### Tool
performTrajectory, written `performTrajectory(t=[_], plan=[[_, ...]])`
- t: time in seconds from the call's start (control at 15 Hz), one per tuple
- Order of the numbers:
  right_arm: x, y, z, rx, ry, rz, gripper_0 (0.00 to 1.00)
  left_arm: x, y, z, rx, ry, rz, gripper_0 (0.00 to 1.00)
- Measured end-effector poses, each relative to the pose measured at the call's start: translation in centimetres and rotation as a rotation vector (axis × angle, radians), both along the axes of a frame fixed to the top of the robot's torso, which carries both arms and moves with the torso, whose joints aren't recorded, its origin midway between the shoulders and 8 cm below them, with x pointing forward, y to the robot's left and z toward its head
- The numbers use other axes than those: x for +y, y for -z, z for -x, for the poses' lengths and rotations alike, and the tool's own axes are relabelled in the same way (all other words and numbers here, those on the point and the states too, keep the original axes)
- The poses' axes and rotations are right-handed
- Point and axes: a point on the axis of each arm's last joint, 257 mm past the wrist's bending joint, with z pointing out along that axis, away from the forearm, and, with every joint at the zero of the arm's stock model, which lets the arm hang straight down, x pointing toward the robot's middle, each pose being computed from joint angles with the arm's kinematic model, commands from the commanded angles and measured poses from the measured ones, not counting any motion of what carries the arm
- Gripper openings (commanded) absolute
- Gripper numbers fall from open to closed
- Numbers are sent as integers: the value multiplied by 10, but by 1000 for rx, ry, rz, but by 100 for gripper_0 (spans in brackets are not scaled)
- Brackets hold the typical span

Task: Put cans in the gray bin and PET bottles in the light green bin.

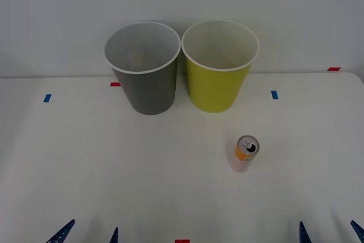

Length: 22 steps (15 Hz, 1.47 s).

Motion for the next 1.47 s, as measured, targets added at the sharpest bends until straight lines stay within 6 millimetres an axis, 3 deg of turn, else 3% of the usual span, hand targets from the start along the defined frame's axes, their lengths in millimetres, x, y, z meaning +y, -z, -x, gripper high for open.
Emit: performTrajectory(t=[1.2,1.4,1.47], plan=[[0,0,0,0,0,0,100,0,0,0,0,0,0,100],[4,20,6,34,5,-14,100,0,0,0,0,0,0,100],[8,16,5,12,0,-23,100,0,0,0,0,0,0,100]])
